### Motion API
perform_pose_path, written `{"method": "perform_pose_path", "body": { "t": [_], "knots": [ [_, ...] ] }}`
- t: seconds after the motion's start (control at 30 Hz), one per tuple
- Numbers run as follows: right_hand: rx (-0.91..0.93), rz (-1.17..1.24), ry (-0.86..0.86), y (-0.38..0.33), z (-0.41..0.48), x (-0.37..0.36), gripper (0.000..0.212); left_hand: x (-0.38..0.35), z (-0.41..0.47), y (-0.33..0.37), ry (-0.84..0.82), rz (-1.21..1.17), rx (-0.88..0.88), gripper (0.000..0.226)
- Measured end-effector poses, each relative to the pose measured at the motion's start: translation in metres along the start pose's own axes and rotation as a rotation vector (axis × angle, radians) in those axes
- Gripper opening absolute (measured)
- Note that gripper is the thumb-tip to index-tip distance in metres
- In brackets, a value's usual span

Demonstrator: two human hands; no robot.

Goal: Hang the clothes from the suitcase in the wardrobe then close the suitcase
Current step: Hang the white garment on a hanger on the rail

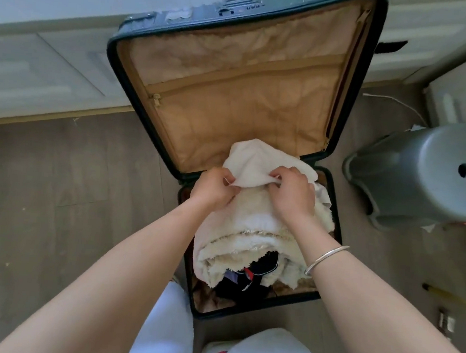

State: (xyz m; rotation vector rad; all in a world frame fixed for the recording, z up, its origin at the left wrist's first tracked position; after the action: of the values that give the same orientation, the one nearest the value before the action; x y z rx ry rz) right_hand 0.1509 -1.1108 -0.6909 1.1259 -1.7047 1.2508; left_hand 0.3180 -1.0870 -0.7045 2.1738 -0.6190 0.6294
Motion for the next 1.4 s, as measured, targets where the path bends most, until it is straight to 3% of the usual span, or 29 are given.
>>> {"method": "perform_pose_path", "body": {
  "t": [0.13,0.27,0.57,0.9,1.13,1.4],
  "knots": [
    [-0.112,0.248,0.026,-0.004,-0.002,0.021,0.024,0.018,-0.006,0.017,-0.024,0.009,-0.065,0.028],
    [-0.106,0.352,0.088,-0.026,-0.006,0.066,0.024,0.046,-0.026,0.047,0.029,0.028,-0.108,0.039],
    [-0.137,0.495,0.251,-0.076,-0.015,0.181,0.021,0.124,-0.065,0.132,0.113,-0.087,-0.178,0.037],
    [-0.101,0.441,0.23,-0.116,-0.04,0.323,0.027,0.227,-0.142,0.239,0.097,-0.038,-0.3,0.033],
    [-0.032,0.539,0.239,-0.159,-0.076,0.446,0.038,0.309,-0.22,0.325,0.112,-0.067,-0.392,0.031],
    [0.075,0.585,0.387,-0.189,-0.123,0.572,0.036,0.381,-0.314,0.403,0.05,-0.05,-0.545,0.03]
  ]
}}
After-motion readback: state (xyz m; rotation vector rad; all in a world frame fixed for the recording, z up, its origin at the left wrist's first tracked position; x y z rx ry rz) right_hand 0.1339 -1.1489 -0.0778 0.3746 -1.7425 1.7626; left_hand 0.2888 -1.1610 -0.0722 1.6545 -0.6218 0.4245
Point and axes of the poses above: each hand's wrist, its own z-axis towards the middle knuckle, its own x-axis out of the back of the hand, y = z × x, the point moved 2 cm from there along z, towards the middle knuckle, and after that the axes turned 11 degrees about y, right-handed, at the moved point
